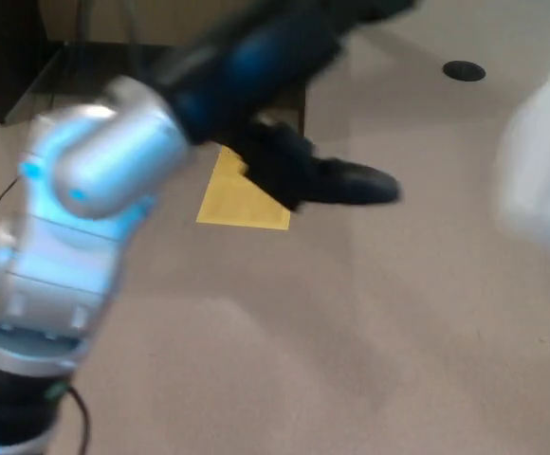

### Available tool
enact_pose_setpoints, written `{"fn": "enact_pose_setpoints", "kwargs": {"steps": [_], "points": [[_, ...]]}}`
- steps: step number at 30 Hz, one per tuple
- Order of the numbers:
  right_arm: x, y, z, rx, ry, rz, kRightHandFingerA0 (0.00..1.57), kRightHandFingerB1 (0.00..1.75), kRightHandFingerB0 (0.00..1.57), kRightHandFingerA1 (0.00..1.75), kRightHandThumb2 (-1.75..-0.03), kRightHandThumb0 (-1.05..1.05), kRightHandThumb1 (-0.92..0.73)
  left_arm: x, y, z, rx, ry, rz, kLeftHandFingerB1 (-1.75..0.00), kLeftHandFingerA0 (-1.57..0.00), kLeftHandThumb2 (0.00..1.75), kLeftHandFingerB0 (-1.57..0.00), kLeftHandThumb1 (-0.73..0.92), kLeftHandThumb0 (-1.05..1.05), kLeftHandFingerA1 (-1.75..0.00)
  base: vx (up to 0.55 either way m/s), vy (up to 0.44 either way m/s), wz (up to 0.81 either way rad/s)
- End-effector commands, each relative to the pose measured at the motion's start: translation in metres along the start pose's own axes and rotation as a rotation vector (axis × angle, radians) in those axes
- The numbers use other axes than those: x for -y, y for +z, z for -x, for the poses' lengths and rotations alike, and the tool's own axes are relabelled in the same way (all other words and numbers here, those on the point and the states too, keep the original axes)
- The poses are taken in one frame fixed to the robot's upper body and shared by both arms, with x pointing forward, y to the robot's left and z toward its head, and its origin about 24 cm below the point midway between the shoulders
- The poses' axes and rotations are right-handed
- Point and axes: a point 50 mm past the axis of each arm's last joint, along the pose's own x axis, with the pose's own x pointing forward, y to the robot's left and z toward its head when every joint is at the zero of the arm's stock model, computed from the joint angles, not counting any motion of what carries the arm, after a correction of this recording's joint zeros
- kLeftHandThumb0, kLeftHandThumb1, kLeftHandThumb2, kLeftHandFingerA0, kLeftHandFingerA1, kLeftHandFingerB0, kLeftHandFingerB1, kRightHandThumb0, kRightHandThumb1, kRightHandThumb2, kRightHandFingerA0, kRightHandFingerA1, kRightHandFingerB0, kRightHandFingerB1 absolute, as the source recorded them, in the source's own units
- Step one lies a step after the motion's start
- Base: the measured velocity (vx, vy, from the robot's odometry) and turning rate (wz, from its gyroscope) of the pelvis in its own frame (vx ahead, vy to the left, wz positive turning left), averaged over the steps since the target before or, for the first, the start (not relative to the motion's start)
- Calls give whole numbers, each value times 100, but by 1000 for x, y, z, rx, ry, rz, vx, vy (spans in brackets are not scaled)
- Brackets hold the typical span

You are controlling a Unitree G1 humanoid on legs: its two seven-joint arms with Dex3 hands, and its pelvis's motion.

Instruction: A person is holding a toilet paper roll and the robot extends its left hand to grab the roll by inserting its thumb into the gap in the middle and brings its hand down by its side. Then it extends its arm again to hand the toilet paper roll back to the person.

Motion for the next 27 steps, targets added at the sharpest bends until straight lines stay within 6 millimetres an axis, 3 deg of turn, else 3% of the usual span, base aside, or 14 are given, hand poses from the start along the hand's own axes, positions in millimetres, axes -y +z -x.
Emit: {"fn": "enact_pose_setpoints", "kwargs": {"steps": [1, 2, 3, 4, 5, 8, 9, 18, 21, 22, 23, 24, 25, 27], "points": [[17, -18, 7, -38, -56, -21, 81, 30, 26, 58, -58, -34, -58, -16, -5, 22, 6, -77, 121, -17, 0, 77, 0, 32, -54, -20, 0, 0, 0], [19, -23, 9, -43, -58, -21, 72, 48, 12, 73, -90, -26, -42, -15, -14, 41, -9, -56, 205, -22, 0, 75, 0, 30, -50, -21, 0, 0, 0], [19, -26, 11, -47, -58, -20, 72, 48, 12, 73, -90, -26, -42, -11, -22, 58, -34, -38, 257, -20, 0, 75, 0, 32, -52, -22, 0, 0, 0], [20, -28, 12, -53, -62, -23, 81, 30, 26, 57, -58, -34, -59, -7, -27, 68, -52, -21, 296, -23, 0, 74, 0, 32, -50, -22, 0, 0, 0], [20, -31, 13, -59, -63, -26, 71, 48, 12, 72, -90, -26, -41, 0, -36, 86, -85, 17, 324, -27, -4, 75, 0, 32, -49, -34, 0, 0, 0], [18, -36, 16, -65, -52, -44, 72, 48, 12, 73, -90, -26, -41, 21, -55, 130, -187, 90, 437, -24, -2, 73, -2, 32, -46, -40, 0, 0, 0], [18, -35, 16, -65, -52, -44, 80, 30, 26, 59, -58, -34, -58, 26, -62, 143, -234, 117, 431, -24, -7, 75, 0, 32, -48, -45, 0, 0, 0], [14, -42, 19, -103, -49, -47, 80, 30, 26, 54, -58, -34, -58, 108, -119, 292, -822, 298, 490, -28, -11, 69, -1, 34, -47, -43, 0, 0, 0], [11, -49, 23, -116, -49, -34, 81, 30, 26, 55, -58, -35, -58, 129, -124, 323, -943, 318, 518, -48, -2, 79, 0, 18, -29, -49, 0, 0, 0], [13, -49, 22, -122, -53, -42, 80, 30, 26, 57, -58, -35, -58, 141, -127, 337, -1027, 317, 529, -29, -11, 67, -6, 38, -59, -39, 0, 0, 0], [15, -47, 22, -119, -56, -35, 80, 30, 25, 56, -58, -35, -59, 150, -129, 347, -1093, 333, 546, -48, -1, 80, 0, 18, -30, -48, 0, 0, 0], [13, -48, 22, -117, -54, -31, 80, 30, 25, 56, -58, -34, -59, 158, -128, 359, -1134, 346, 556, -48, -3, 80, 0, 22, -28, -50, 0, 0, 0], [9, -49, 23, -120, -44, -32, 80, 30, 25, 54, -58, -33, -59, 168, -125, 375, -1194, 358, 580, -29, -5, 63, -9, 35, -52, -37, 0, 0, 0], [6, -50, 24, -119, -38, -38, 79, 30, 25, 54, -58, -34, -59, 181, -120, 389, -1273, 382, 611, -24, -11, 55, -12, 42, -43, -33, 0, 0, 0]]}}
